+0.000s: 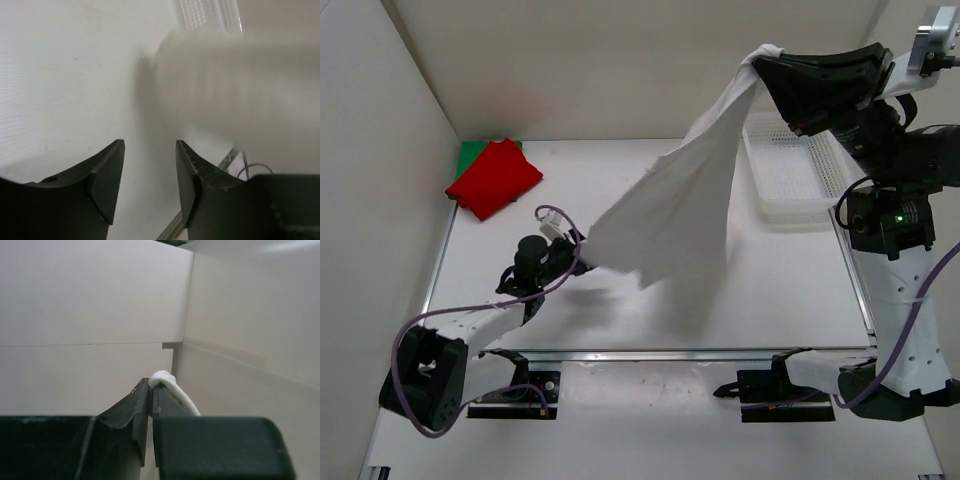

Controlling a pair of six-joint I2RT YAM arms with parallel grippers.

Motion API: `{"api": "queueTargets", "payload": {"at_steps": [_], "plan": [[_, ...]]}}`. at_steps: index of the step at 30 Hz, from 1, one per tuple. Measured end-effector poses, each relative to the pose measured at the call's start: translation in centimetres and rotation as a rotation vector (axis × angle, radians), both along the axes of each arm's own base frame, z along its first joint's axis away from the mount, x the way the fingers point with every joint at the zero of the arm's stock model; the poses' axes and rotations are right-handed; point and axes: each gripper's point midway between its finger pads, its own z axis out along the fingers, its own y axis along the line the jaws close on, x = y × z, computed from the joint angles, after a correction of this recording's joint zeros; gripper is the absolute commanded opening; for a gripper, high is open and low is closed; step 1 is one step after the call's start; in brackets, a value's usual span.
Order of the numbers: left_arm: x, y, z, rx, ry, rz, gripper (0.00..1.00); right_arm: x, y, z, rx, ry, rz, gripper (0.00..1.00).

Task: Fold and stack the t-shirts
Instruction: Move the tshirt to the center of the board

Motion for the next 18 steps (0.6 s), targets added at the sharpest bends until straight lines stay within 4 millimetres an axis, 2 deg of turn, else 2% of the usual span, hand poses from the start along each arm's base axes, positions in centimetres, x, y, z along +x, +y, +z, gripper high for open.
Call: {"api": "queueTargets", "payload": {"at_steps": [2,4,5,8,10,12,14,16,17,18], "plan": [[0.2,1.6,0.7,-0.021,-0.017,0.053,0.60,1.5,-1.0,-1.7,-0.006,0.034,-0.008,0.00],[-0.1,2.7,1.3,-0.036,-0.042,0.088,0.62,4.2,-1.0,-5.8,-0.027,0.127,0.016,0.00],[-0.4,3.0,1.5,-0.038,-0.050,0.094,0.62,6.0,-0.9,-8.8,-0.039,0.197,0.035,0.00],[-1.2,3.4,1.4,-0.039,-0.064,0.100,0.63,11.1,-1.1,-19.6,-0.056,0.444,0.087,0.01],[-1.5,3.5,0.7,-0.026,-0.052,0.102,0.63,14.7,-1.5,-29.1,-0.054,0.684,0.108,0.00],[-1.8,3.6,-0.4,0.004,-0.028,0.101,0.62,16.5,-2.2,-37.8,-0.040,0.928,0.130,0.00],[-2.1,3.6,-1.8,0.052,0.001,0.099,0.65,17.5,-3.3,-43.8,-0.008,1.107,0.150,0.00],[-2.6,3.7,-3.2,0.106,0.028,0.092,0.67,18.5,-4.7,-46.3,0.035,1.182,0.139,0.02],[-2.9,3.8,-3.8,0.132,0.039,0.086,0.67,19.1,-5.6,-46.8,0.055,1.192,0.124,0.05],[-3.3,3.8,-4.3,0.160,0.045,0.080,0.66,19.6,-6.5,-47.0,0.072,1.196,0.106,0.13]]}}
